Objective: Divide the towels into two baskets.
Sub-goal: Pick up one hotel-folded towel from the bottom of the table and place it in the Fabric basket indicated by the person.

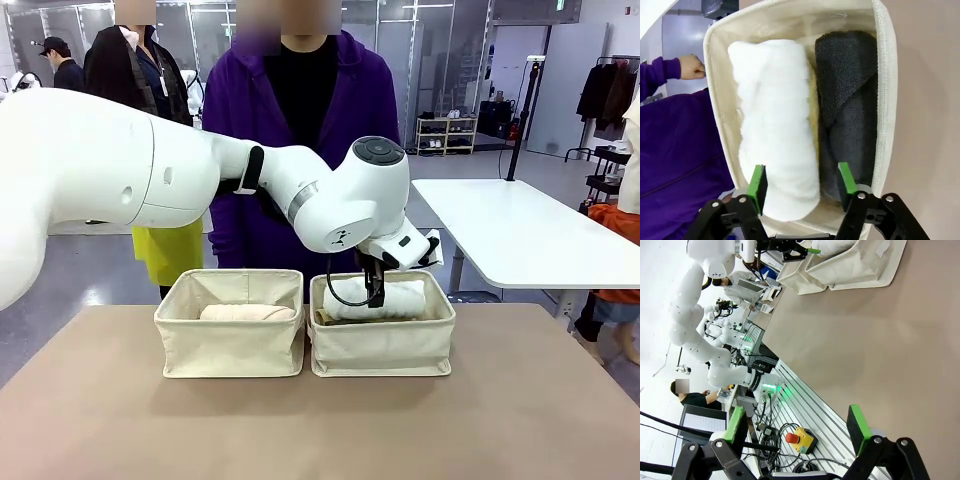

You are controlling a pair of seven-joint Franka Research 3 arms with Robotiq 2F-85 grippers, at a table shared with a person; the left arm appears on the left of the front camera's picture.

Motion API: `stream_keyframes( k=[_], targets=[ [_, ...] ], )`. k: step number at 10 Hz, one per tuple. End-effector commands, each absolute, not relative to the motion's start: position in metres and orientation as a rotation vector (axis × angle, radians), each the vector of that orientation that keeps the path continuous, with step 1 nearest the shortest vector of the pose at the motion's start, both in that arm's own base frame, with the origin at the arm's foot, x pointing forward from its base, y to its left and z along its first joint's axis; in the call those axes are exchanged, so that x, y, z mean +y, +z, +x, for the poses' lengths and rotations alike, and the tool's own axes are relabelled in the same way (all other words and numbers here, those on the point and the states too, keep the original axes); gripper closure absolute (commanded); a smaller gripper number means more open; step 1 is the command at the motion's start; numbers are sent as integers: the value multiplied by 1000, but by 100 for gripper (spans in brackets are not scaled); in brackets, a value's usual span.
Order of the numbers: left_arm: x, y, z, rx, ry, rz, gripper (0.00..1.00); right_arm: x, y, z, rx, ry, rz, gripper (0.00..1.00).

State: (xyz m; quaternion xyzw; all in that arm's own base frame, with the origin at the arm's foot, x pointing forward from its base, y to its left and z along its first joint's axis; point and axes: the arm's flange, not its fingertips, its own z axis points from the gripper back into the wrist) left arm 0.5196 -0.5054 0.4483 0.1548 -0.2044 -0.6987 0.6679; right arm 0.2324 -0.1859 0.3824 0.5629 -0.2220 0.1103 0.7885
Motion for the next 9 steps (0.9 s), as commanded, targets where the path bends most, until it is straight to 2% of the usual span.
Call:
stream_keyframes(
  k=[1,9],
  targets=[
    [-506,452,521,-442,-1578,342,0,-185,386,230,-492,237,1219,0],
    [-505,449,520,-461,-1574,350,0,-185,386,230,-492,237,1219,0]
  ],
)
